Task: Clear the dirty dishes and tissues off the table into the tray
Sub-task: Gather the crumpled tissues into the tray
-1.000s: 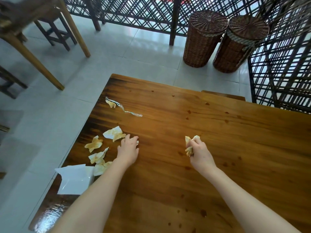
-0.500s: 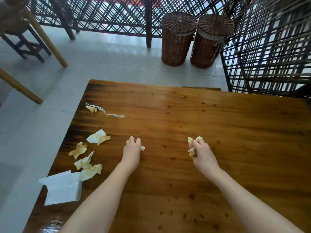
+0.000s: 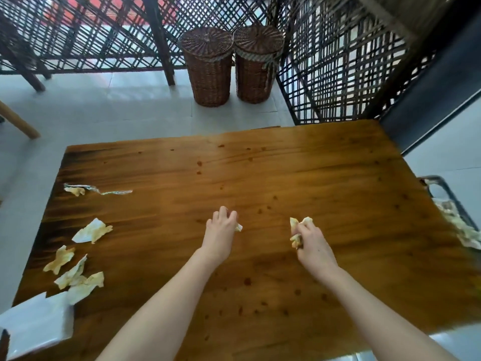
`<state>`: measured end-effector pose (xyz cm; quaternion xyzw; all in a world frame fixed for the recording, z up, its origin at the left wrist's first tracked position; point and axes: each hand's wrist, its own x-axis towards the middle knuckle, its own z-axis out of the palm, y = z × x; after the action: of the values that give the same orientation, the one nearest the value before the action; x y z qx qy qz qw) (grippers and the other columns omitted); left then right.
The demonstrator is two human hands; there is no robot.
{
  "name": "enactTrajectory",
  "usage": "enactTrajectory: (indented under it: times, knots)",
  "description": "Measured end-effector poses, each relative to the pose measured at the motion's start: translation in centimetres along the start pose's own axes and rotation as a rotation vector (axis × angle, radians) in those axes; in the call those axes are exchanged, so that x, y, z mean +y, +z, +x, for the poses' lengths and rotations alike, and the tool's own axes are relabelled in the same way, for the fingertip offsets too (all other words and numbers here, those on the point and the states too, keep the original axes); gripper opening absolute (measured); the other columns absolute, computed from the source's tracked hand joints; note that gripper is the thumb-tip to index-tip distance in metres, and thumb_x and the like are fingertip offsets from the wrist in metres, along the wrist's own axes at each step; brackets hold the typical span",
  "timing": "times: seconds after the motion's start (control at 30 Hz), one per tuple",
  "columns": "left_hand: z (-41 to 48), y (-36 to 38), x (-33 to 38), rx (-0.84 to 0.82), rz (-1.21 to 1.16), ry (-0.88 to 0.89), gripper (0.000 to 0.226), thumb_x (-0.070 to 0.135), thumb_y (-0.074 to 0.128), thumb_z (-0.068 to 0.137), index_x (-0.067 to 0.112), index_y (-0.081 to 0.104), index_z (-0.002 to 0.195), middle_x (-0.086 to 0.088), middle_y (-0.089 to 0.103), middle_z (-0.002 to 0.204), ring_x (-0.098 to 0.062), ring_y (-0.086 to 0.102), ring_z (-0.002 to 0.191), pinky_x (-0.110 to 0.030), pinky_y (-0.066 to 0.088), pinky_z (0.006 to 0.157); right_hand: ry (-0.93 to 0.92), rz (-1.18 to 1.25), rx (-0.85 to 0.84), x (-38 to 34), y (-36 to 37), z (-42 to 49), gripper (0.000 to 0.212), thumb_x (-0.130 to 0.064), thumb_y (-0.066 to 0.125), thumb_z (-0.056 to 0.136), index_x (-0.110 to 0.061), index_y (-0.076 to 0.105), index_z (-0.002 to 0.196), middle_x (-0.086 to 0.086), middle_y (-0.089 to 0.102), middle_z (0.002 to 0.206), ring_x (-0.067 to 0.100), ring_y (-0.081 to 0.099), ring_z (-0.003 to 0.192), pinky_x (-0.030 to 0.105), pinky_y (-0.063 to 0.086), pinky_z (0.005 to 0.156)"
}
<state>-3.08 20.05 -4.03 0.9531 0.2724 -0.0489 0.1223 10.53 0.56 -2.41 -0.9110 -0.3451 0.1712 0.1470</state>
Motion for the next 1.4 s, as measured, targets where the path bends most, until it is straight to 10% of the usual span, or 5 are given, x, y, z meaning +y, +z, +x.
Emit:
enactTrajectory:
  times: [1.4]
  knots:
    - [11.9,9.0,52.7,-0.06,-0.123,0.44,0.039,0.008,0.053,0.095,0.02,0.046,0.131,-0.003,0.039,0.132,-0.019,0.041,0.113,-0.032,0.038,0.098,0.376,0.167,0.207,48.5,-19.1,-8.0,0.035,0.012,0.054,0.075,-0.02,0.052,0.09,-0.004,0.043,0.099,0.017,0.045,0.09,0.036,0.046,0.072]
